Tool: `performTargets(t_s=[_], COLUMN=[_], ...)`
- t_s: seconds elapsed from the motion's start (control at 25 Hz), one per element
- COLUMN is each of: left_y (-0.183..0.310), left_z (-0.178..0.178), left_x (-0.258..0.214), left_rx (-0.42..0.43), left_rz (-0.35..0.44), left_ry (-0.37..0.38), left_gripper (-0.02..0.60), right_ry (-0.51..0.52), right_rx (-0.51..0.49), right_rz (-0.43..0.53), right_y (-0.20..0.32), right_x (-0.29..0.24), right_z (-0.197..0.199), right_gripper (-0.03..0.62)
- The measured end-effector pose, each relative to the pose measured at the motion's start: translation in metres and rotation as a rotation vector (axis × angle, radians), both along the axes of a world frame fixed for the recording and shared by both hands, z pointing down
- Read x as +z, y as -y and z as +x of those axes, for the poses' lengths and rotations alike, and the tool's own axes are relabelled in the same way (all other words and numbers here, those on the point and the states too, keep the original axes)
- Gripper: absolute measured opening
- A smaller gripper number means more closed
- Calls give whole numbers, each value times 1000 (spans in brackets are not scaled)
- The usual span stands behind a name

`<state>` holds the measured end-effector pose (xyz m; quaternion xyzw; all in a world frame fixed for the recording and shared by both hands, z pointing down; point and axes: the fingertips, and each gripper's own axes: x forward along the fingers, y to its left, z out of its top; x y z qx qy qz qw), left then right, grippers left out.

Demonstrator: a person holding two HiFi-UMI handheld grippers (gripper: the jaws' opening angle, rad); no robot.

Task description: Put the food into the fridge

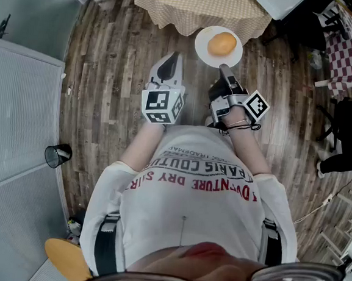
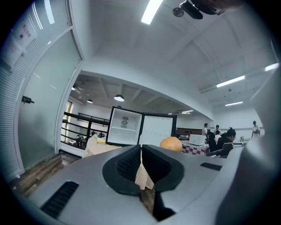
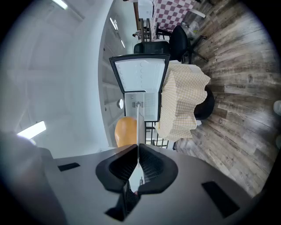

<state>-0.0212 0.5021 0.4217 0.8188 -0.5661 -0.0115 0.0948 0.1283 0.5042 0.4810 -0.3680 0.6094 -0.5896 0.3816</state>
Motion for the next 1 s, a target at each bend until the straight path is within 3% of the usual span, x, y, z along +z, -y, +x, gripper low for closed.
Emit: performTargets(t_s=[1.0], left_y=[4], left_z=[-13], left_x=[11], left_rx=[-50], left_rz=[-30], left_ry=[-10], left_gripper=[28], right_ry=[-16], right_rx=[-74], right_rz=[-37], right_y=[15], right_x=[10], right_z=[-13], right_gripper=[31])
